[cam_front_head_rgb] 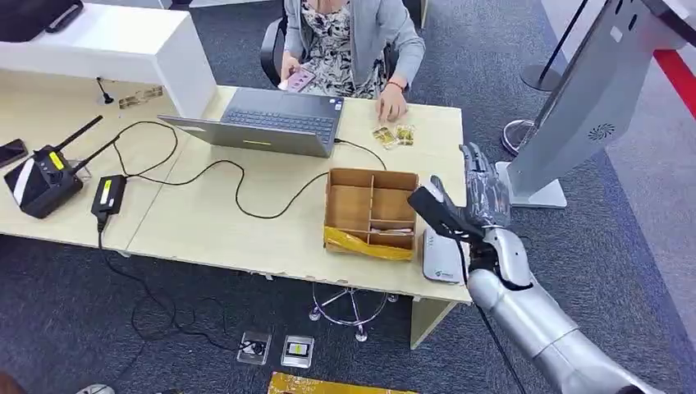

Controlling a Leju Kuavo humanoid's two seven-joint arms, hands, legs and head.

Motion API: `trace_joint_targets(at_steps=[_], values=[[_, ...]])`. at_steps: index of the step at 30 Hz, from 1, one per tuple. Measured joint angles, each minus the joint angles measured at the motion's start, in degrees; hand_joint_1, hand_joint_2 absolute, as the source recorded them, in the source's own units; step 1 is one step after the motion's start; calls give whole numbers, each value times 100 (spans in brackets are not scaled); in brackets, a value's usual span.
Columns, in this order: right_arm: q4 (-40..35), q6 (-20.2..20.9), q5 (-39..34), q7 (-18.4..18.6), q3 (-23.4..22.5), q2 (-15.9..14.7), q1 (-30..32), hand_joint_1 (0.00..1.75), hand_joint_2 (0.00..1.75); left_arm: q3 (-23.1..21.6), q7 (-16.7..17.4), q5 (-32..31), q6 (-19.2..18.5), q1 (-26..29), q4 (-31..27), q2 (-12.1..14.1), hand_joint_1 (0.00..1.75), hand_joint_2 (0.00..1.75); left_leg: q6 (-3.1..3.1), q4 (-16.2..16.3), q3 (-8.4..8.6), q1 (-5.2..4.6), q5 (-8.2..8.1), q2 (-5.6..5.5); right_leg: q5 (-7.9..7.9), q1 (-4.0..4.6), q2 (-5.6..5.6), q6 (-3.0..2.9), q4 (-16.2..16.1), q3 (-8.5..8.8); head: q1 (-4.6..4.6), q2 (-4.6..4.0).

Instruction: Pass the card to the sensor for recognition and then transmit it.

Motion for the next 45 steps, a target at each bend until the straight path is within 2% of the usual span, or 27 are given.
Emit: trace_joint_targets(at_steps=[4,10,13,17,24,29,34,39,45], values=[[-848,48,81,324,-44,-357,307,0,175,0,-7,33,57,3,2,-2,0,0,0,0,2,1,0,6,0,1,1,0,0,-1,0,0],[-2002,46,350,767,-11,-728,734,0,175,0,-66,-13,57,3,2,-2,0,0,-1,-1,0,3,0,4,-1,4,0,-1,0,0,0,0],[-2457,35,343,881,28,-818,1028,0,175,0,-66,-57,48,-1,2,-4,0,0,0,-2,1,3,-1,5,-1,3,1,-1,0,0,0,0],[-2676,28,402,973,140,-822,1323,0,175,0,-63,-68,46,-4,2,-37,0,0,0,-2,-1,2,-1,4,-1,3,1,0,0,0,0,0],[-2696,15,1533,1334,295,-730,1715,0,175,0,105,-72,70,-7,2,-77,0,0,0,-2,-2,3,-1,4,-1,3,1,-1,0,0,0,0],[-2681,-63,2882,1775,354,-567,1927,0,175,0,173,-100,109,-8,0,-105,0,0,-1,-3,-2,4,-1,4,-3,5,0,-2,0,-1,0,0],[-2632,-46,3248,1869,385,-388,2057,0,175,0,173,-131,109,-11,0,-131,0,0,-1,-3,-2,3,-1,4,-4,4,1,-2,0,-1,0,0],[-2538,136,4085,1991,387,-175,2080,0,175,-2,186,-190,111,-15,0,-149,0,0,-1,-3,-2,3,-1,4,-4,4,1,-2,0,0,2,0],[-2289,374,4039,1821,387,153,2125,0,175,-2,186,-166,116,-16,0,-153,0,0,-1,-3,-2,4,-1,4,-4,5,1,-2,1,-1,-2,0]])
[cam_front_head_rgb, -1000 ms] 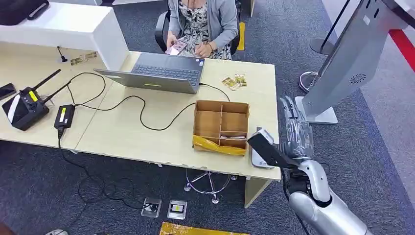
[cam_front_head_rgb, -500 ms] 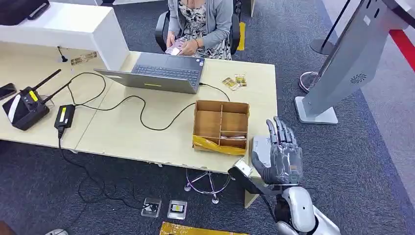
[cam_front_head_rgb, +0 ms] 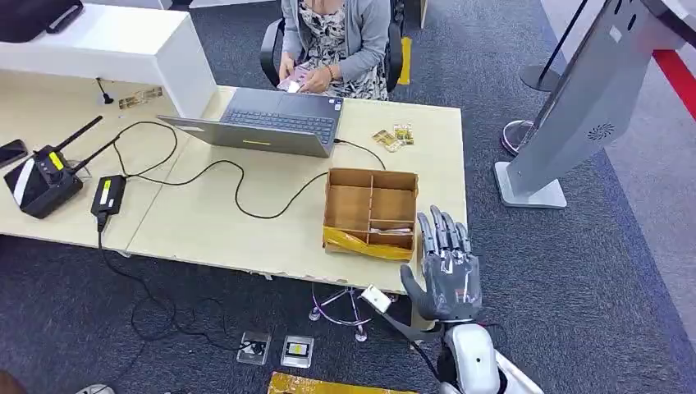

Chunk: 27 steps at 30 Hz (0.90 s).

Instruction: Pass the card to the sensor for recognition and then transmit it.

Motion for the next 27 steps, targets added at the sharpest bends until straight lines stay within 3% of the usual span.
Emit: trace_joint_targets(at_steps=[2,4,7,15,27], values=[[65,70,-256,-148,0,102,-7,0,175,0,-4,-9,0,-1,0,-7,0,0,0,0,0,0,0,0,0,1,0,0,0,1,0,0],[151,162,-1024,-457,-7,216,-13,0,175,0,24,-103,-44,-1,0,-20,0,0,0,0,0,0,0,0,0,1,0,0,0,1,2,0],[328,157,-1360,-664,-4,383,-74,0,175,-2,48,-138,-17,-2,0,-37,0,0,0,-1,-1,0,0,0,0,0,1,0,0,1,4,0],[660,221,-1178,-586,-4,621,-216,0,175,-2,9,-146,-55,-4,0,-37,0,0,0,0,-1,0,0,0,0,0,1,0,0,0,2,0],[785,485,-705,-317,-2,671,-423,0,175,-2,20,-195,-101,-3,0,-52,0,0,0,0,-1,0,0,0,0,0,0,0,0,0,2,0]])
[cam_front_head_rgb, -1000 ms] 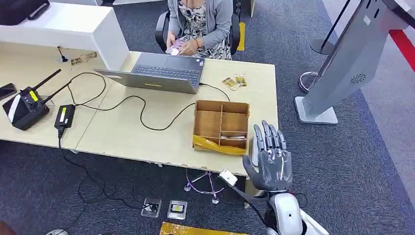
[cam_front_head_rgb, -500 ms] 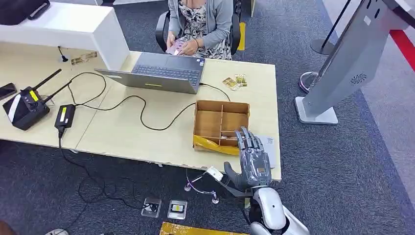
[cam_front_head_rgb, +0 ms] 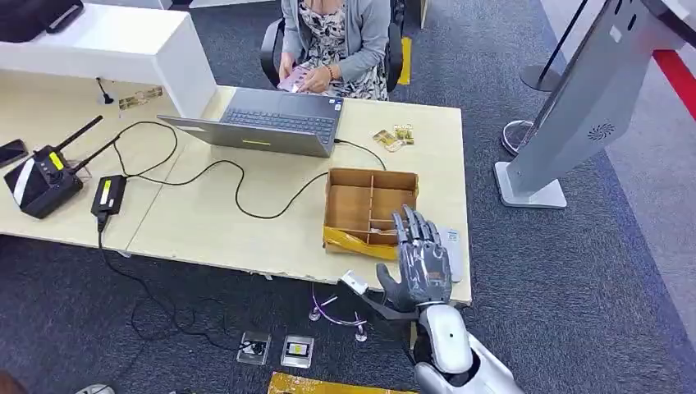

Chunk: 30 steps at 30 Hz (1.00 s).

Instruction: Pass the card to the sensor for recognition and then transmit it.

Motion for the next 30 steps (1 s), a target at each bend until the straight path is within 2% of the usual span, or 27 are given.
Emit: trace_joint_targets(at_steps=[7,23,30], values=[[50,195,216,113,0,0,-73,0,175,0,-2,-57,-59,-2,0,-2,0,0,0,0,0,0,0,0,0,0,0,0,0,0,0,0],[385,227,-44,41,18,114,-249,0,175,-13,-76,-234,-140,-11,0,-2,0,0,0,0,0,0,0,0,0,0,0,0,0,0,0,0],[805,302,389,172,39,251,-513,0,175,-20,-72,-348,-164,-34,0,-2,0,0,0,0,0,0,0,1,0,0,1,0,0,-1,0,0]])
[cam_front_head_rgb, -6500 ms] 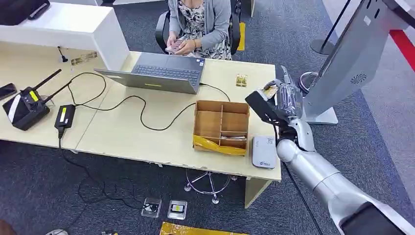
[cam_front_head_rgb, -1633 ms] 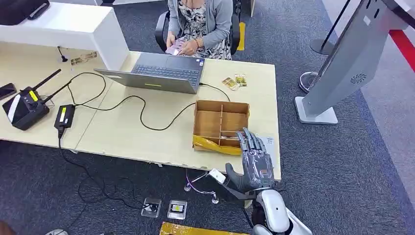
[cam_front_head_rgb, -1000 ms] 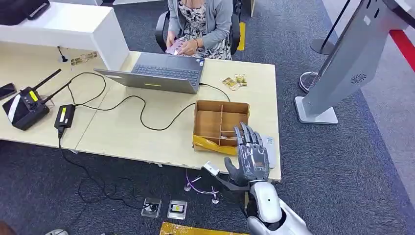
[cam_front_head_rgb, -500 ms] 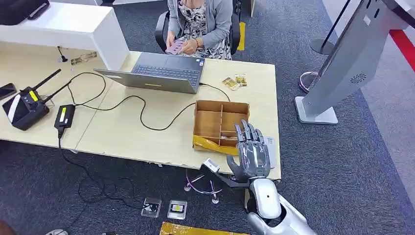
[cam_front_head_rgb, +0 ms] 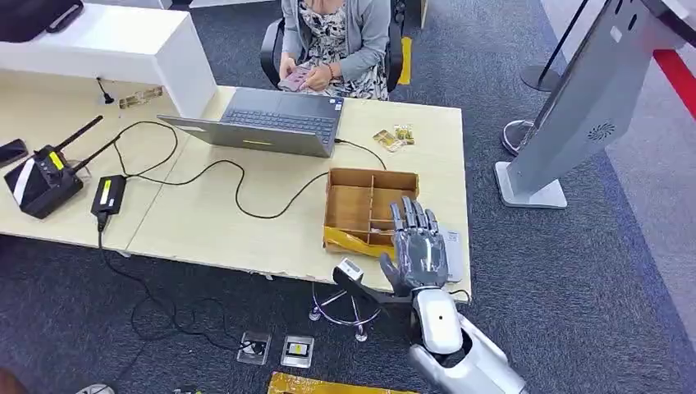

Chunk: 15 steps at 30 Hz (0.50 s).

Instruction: Pass the card to the sensor for recognition and then transmit it.

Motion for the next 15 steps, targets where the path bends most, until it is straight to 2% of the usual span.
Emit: trace_joint_targets(at_steps=[15], values=[[594,-61,138,-109,7,164,-218,0,175,0,68,-15,-20,-49,0,-13,0,0,0,0,-2,0,0,-1,0,0,-1,0,0,-1,0,0]])
